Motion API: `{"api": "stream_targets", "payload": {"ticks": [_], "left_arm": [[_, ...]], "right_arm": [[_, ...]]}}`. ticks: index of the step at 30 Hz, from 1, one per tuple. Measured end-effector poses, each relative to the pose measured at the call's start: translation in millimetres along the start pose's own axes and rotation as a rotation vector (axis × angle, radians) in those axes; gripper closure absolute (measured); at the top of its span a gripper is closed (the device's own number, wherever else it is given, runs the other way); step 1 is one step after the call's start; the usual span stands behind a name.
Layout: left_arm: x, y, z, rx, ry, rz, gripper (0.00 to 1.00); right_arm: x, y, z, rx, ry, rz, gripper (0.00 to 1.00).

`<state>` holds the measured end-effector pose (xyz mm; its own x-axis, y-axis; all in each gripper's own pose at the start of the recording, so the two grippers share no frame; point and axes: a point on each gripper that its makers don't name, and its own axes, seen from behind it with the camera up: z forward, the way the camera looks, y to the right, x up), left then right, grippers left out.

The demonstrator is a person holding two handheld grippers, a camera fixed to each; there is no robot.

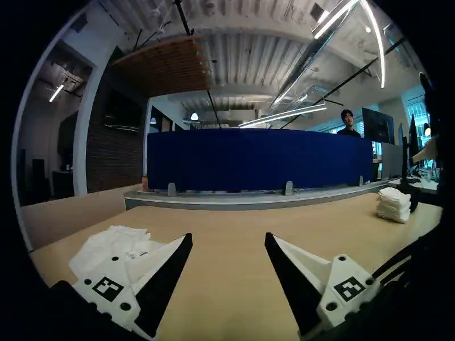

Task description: Fold towel

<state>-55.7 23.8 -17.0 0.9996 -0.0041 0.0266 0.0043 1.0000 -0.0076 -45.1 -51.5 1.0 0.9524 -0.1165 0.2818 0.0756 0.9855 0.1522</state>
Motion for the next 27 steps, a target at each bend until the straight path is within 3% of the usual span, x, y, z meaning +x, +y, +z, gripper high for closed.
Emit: {"api": "stream_targets", "payload": {"ticks": [14, 27], "left_arm": [[0, 0.2, -0.9, 0.0, 0.0, 0.0, 0.05], [0, 0.0, -0.7, 0.0, 0.0, 0.0, 0.05]], "right_arm": [[17, 12, -17.6, 0.014, 0.052, 0.014, 0.0], [34, 22, -18.9, 0.049, 0.098, 0.056, 0.0]]}}
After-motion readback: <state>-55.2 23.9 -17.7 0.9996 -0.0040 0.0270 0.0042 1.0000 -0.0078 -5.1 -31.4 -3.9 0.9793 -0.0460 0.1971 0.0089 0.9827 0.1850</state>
